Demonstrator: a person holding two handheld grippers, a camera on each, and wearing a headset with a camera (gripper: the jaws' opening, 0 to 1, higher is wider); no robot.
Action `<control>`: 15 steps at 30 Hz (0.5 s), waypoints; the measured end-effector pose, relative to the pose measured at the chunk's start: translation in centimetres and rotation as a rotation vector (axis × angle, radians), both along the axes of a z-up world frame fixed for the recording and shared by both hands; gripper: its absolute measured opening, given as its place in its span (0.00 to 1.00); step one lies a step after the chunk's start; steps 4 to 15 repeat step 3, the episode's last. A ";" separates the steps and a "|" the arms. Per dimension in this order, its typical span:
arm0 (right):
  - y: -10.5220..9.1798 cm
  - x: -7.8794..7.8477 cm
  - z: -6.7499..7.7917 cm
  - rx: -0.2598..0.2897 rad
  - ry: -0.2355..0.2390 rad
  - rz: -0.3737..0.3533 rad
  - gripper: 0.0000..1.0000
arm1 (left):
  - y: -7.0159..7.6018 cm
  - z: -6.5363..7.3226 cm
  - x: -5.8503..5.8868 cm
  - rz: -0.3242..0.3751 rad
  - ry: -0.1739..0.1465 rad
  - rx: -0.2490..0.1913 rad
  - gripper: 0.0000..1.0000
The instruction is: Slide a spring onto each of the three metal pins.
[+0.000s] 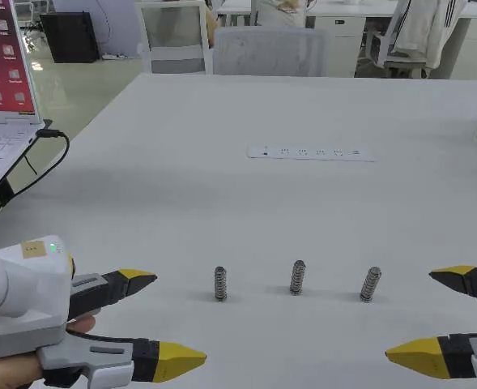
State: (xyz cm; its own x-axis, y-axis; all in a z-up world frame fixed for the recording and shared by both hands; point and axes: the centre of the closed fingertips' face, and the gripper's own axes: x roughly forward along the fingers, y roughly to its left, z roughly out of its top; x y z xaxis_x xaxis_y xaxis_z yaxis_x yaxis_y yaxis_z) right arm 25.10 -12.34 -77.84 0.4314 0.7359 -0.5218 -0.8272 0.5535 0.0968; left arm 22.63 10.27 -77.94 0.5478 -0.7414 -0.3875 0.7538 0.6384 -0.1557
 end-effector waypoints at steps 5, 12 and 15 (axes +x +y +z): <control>0.0 0.0 -0.1 -0.004 0.002 0.001 0.90 | 0.0 0.0 0.0 0.000 0.000 0.000 0.79; 0.0 0.0 -0.1 -0.004 0.002 0.001 0.90 | 0.0 0.0 0.0 0.000 0.000 0.000 0.79; 0.0 0.0 -0.1 -0.004 0.002 0.001 0.90 | 0.0 0.0 0.0 0.000 0.000 0.000 0.79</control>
